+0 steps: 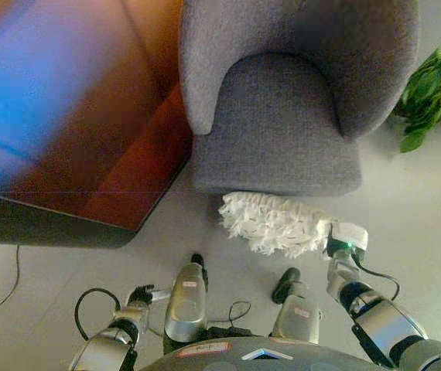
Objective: Pick up the pillow and put it on the sofa.
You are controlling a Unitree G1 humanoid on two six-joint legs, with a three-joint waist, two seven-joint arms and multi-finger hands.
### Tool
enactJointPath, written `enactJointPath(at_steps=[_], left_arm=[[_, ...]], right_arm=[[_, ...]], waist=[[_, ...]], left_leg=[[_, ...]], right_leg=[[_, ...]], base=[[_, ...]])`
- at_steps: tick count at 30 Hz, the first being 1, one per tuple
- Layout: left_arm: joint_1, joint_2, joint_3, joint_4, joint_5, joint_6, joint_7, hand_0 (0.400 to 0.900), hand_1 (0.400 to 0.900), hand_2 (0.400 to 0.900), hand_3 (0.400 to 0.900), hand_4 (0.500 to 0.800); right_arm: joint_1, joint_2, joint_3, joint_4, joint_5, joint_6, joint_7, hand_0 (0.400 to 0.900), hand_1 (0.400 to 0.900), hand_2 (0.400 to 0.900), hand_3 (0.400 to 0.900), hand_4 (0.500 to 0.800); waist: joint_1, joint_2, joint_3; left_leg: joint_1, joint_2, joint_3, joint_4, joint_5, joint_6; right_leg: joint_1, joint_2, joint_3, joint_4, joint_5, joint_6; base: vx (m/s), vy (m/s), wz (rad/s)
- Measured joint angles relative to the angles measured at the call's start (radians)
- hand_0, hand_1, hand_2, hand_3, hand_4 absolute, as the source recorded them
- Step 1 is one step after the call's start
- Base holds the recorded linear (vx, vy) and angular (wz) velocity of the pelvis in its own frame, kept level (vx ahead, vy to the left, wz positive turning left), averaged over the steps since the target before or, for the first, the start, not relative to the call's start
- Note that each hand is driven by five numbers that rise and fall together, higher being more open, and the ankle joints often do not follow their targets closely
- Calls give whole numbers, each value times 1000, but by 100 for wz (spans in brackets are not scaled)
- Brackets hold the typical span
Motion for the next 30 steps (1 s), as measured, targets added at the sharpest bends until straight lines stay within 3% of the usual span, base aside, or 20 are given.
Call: enactJointPath(at_steps=[4,11,21,30], left_arm=[[-8,2,0,2,-1,-16,-9,900,900,900,900,800],[2,1,0,10,-3,-35,-28,900,900,900,900,800],[7,0,0,11,-42,-65,-46,900,900,900,900,800],[18,6,-1,-3,-118,-97,-64,900,900,900,900,800]], right_arm=[[-87,-6,24,1,2,-2,2,900,900,900,900,800],[-163,-52,40,1,34,-21,27,900,900,900,900,800],[-198,-112,40,6,72,-25,28,900,900,900,900,800],[-356,-168,47,43,105,-31,72,900,900,900,900,800]], waist=[[11,18,40],[10,22,79],[9,43,96],[11,84,123]], left_leg=[[-78,-11,0,113,-40,10],[-199,-15,-15,263,-84,27],[-347,-12,-27,384,-93,32],[-505,-12,-60,505,-105,18]], right_leg=[[-86,-41,38,111,-33,4],[-195,-74,90,231,-61,18],[-358,-77,167,338,-64,20],[-532,-87,220,483,-95,4]], base=[[-30,54,3],[-23,45,3],[-25,16,3],[-77,15,6]])
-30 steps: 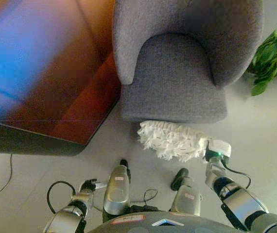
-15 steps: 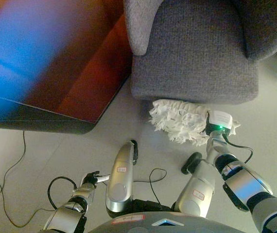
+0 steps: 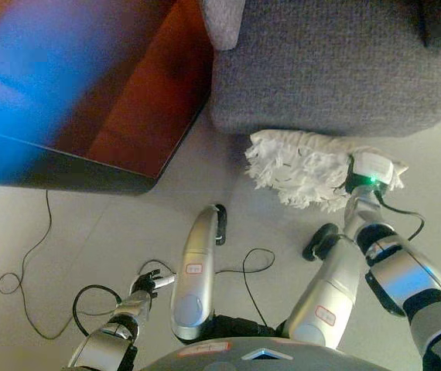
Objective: Pick up the pillow and put it on the sofa.
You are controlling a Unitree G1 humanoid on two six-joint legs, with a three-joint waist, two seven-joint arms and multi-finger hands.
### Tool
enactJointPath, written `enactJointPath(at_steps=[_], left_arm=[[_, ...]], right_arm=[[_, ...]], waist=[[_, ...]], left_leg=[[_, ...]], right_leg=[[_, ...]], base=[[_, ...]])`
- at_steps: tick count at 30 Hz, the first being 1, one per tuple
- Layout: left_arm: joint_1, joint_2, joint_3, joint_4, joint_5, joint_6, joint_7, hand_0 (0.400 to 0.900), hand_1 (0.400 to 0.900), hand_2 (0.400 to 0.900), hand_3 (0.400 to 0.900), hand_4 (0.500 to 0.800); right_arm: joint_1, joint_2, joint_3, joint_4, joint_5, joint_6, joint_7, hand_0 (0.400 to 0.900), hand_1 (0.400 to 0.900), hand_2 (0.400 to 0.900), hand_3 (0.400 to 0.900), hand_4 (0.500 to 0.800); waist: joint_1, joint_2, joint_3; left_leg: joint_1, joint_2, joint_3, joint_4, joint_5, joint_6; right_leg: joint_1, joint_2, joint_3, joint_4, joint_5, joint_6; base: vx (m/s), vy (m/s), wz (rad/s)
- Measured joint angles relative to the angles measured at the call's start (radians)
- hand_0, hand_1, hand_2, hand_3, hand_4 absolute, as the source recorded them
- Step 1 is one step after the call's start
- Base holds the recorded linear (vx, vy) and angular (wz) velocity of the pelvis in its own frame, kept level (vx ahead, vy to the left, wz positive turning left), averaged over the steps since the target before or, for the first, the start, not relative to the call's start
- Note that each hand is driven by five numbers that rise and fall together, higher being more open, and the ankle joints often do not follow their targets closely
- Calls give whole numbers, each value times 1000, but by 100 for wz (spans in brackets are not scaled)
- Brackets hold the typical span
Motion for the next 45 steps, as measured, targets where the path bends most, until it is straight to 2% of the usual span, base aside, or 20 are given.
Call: enactJointPath(at_steps=[6,9,11,13,16,17,18,19,20,21,22,23,24,25,29,31,37,41,45], left_arm=[[22,1,0,-13,-30,0,-18,900,900,900,900,800],[31,4,0,-30,-41,-5,-26,900,900,900,900,800],[44,3,0,-49,-50,-6,-31,900,900,900,900,800],[53,12,1,-54,-70,-9,-30,900,900,900,900,800],[70,8,3,-66,-80,-26,-33,900,900,900,900,800],[83,9,11,-66,-81,-28,-35,900,900,900,900,800],[96,21,18,-67,-81,-37,-36,900,900,900,900,800],[102,32,30,-71,-81,-52,-37,900,900,900,900,800],[103,37,36,-74,-81,-64,-40,900,900,900,900,800],[110,36,36,-73,-82,-65,-43,900,900,900,900,800],[123,36,36,-73,-82,-65,-47,900,900,900,900,800],[135,37,36,-77,-84,-67,-51,900,900,900,900,800],[141,48,39,-81,-88,-74,-58,900,900,900,900,800],[141,63,40,-90,-94,-79,-63,900,900,900,900,800],[168,71,44,-109,-118,-63,-110,900,900,900,900,800],[178,73,67,-114,-118,-59,-123,900,900,900,900,800],[192,92,115,-118,-119,-57,-141,900,900,900,900,800],[193,88,115,-119,-119,-59,-159,900,900,900,900,800],[193,87,116,-135,-119,-71,-162,900,900,900,900,800]], right_arm=[[-115,-50,25,11,11,5,4,900,900,900,900,800],[-182,-65,28,29,11,20,34,900,900,900,900,800],[-233,-76,48,35,11,23,72,900,900,900,900,800],[-256,-87,63,44,12,34,114,900,900,900,900,800],[-327,-109,111,46,12,26,175,900,900,900,900,800],[-332,-119,120,47,13,14,198,900,900,900,900,800],[-331,-124,123,48,16,12,220,900,900,900,900,800],[-346,-133,124,46,16,10,238,859,859,859,859,775],[-374,-142,138,45,17,1,252,400,400,400,400,500],[-396,-153,154,43,20,-18,266,400,400,400,400,500],[-404,-163,164,40,30,-40,279,400,400,400,400,500],[-403,-168,168,39,40,-57,288,400,400,400,400,500],[-402,-177,169,35,48,-64,296,400,400,400,400,500],[-408,-187,168,34,48,-73,298,400,400,400,400,500],[-433,-225,172,5,45,-122,285,400,400,400,400,500],[-432,-238,171,-1,45,-138,275,400,400,400,400,500],[-430,-250,170,-2,45,-139,277,400,400,400,400,500],[-423,-247,165,-7,45,-148,278,400,400,400,400,500],[-355,-253,131,-41,56,-160,278,400,400,400,400,500]], waist=[[-1,22,17],[1,31,20],[8,35,22],[13,35,22],[30,39,21],[42,40,21],[44,38,21],[44,36,19],[44,37,19],[46,38,18],[51,39,18],[55,39,18],[51,38,18],[51,38,18],[50,59,19],[50,69,19],[46,73,19],[30,75,20],[23,79,20]], left_leg=[[-116,3,-20,78,-3,-6],[-186,4,-33,131,-8,-13],[-235,7,-50,155,-8,-13],[-276,11,-61,207,-15,-26],[-355,15,-97,244,-17,-38],[-367,20,-108,269,-19,-47],[-378,22,-111,305,-27,-61],[-403,26,-119,328,-29,-66],[-436,30,-135,335,-30,-83],[-449,28,-153,367,-38,-83],[-449,28,-164,388,-51,-114],[-458,30,-174,402,-59,-111],[-471,31,-174,419,-61,-110],[-491,33,-174,436,-61,-110],[-530,44,-182,461,-59,-108],[-530,44,-175,467,-59,-108],[-528,52,-166,494,-59,-107],[-517,62,-156,502,-61,-101],[-453,87,-139,460,-61,-90]], right_leg=[[-129,-1,29,92,-12,-19],[-201,-1,55,161,-37,-25],[-247,1,54,194,-43,-27],[-290,2,98,283,-93,-27],[-370,23,94,320,-109,-28],[-384,26,107,370,-122,-32],[-376,31,154,454,-181,-27],[-393,31,169,494,-231,-14],[-421,32,155,502,-237,-20],[-441,33,145,506,-237,-21],[-455,33,141,516,-237,-22],[-466,31,148,541,-240,-25],[-459,43,192,593,-263,-40],[-457,48,217,626,-315,9],[-512,46,219,639,-316,1],[-516,45,228,640,-316,1],[-517,44,252,680,-317,2],[-501,36,255,687,-321,7],[-415,27,224,633,-327,18]], base=[[-74,11,6],[-57,-23,12],[-58,-29,12],[-48,-28,9],[-36,-48,7],[-32,-45,1],[-23,-47,-1],[-14,-42,-4],[-15,-37,-4],[0,0,0],[0,0,0],[0,0,0],[0,0,0],[-32,44,-2],[-27,67,-1],[-15,44,0],[-16,5,5],[0,-4,1],[15,-7,-2]])
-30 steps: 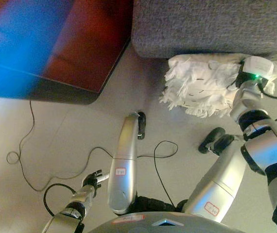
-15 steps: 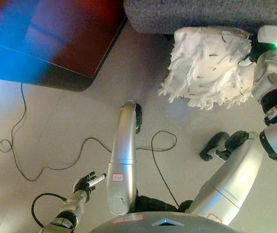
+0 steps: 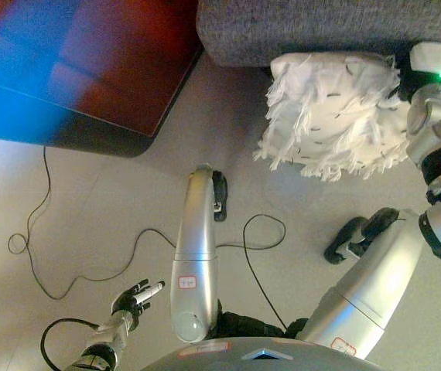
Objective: Pick up the pillow and put it on the sofa.
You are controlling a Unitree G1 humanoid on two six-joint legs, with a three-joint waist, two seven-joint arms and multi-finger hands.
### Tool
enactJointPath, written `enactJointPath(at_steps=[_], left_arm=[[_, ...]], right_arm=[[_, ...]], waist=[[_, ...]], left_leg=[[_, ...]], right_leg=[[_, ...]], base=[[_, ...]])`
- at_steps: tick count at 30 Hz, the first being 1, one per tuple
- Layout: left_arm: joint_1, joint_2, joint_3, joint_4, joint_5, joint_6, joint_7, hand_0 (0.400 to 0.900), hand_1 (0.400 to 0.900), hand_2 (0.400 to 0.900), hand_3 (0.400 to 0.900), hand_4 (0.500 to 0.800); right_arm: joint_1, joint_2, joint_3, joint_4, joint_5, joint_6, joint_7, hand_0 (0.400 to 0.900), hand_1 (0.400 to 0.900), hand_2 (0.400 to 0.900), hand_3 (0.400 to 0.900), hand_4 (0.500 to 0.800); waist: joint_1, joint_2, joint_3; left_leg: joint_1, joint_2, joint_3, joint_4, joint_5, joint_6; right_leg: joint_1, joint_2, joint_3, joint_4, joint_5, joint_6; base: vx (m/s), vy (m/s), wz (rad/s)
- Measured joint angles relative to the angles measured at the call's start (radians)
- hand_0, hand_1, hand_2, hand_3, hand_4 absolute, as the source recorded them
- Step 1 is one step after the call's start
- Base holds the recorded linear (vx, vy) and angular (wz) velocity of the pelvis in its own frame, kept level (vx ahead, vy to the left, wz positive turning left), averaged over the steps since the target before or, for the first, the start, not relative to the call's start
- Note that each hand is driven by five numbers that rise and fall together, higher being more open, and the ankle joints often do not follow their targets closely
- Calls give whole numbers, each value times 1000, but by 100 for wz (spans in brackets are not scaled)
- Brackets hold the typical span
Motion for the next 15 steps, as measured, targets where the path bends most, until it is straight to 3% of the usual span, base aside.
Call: enactJointPath(at_steps=[4,6,12,15], left_arm=[[1,-7,0,-48,0,2,0,900,900,900,900,800],[5,-8,0,-61,0,12,2,900,900,900,900,800],[-1,-4,0,-104,2,48,15,900,900,900,900,800],[-6,-1,0,-106,4,78,20,900,900,900,900,800]], right_arm=[[88,8,-53,-28,26,-22,-1,400,400,400,400,500],[137,26,-62,-39,27,-38,0,400,400,400,400,500],[316,33,-69,-150,18,-72,4,400,400,400,400,500],[377,31,-71,-189,10,-91,12,400,400,400,400,500]], waist=[[-2,-6,-9],[4,-11,-18],[10,-28,-23],[28,-67,-47]], left_leg=[[117,11,48,-174,34,19],[216,10,79,-311,88,24],[538,-15,119,-610,149,1],[673,-28,127,-724,162,-6]], right_leg=[[127,-15,-76,-173,45,-3],[221,-18,-125,-304,92,-4],[559,-40,-264,-574,155,12],[692,-55,-334,-678,184,13]], base=[[30,14,-9],[76,-4,-5],[159,-8,-1],[179,41,-7]])
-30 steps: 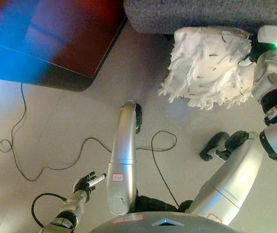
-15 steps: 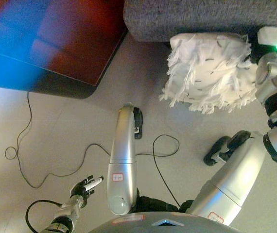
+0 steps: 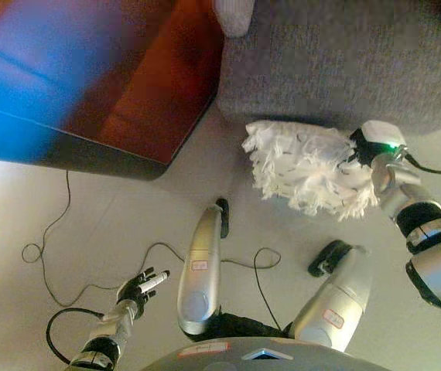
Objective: Pick up the pillow and put it on the sofa.
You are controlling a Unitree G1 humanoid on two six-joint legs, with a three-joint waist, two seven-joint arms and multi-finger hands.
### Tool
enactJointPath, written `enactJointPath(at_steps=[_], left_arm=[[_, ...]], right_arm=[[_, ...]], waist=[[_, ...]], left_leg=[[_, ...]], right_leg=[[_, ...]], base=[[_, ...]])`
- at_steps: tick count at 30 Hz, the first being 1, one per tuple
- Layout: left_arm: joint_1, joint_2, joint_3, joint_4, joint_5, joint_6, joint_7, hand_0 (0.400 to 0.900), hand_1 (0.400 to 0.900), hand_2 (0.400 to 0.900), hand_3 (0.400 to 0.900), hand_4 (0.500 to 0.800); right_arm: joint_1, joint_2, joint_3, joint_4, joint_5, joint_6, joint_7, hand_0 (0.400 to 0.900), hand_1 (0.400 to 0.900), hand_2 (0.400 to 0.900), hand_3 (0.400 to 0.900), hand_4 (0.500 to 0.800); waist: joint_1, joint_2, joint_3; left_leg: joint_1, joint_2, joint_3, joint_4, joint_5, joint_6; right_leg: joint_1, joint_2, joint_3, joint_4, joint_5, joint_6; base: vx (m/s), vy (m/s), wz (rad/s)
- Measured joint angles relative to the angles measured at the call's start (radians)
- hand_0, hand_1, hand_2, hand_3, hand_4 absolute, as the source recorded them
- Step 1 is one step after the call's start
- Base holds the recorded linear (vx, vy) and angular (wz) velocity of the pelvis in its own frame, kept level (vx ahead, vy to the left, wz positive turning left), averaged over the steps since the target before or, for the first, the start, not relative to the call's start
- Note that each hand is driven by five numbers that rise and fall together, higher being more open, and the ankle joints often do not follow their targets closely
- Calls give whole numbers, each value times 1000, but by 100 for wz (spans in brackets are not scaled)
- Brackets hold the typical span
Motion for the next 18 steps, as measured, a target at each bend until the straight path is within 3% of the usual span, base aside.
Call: enactJointPath(at_steps=[6,10,13,18], left_arm=[[-3,2,1,-19,11,57,37,900,900,900,900,800],[2,3,17,-26,16,113,64,900,900,900,900,800],[0,6,68,-38,20,143,83,900,900,900,900,800],[13,33,117,-37,36,186,85,900,900,900,900,800]], right_arm=[[138,-6,-40,-97,-42,-22,30,400,400,400,400,500],[236,-14,-48,-179,-78,-24,62,400,400,400,400,500],[267,-25,-73,-238,-87,-26,79,400,400,400,400,500],[289,-62,-79,-348,-99,-31,110,400,400,400,400,500]], waist=[[2,-87,-49],[-1,-115,-108],[-2,-131,-141],[-4,-141,-168]], left_leg=[[247,-17,36,-163,4,7],[376,-36,58,-267,11,24],[413,-54,74,-317,17,38],[476,-78,87,-376,20,54]], right_leg=[[281,-13,-117,-201,58,31],[450,17,-168,-395,136,44],[509,36,-173,-508,192,49],[601,54,-184,-648,280,18]], base=[[220,61,-6],[201,52,-3],[167,50,-3],[61,-5,-2]])
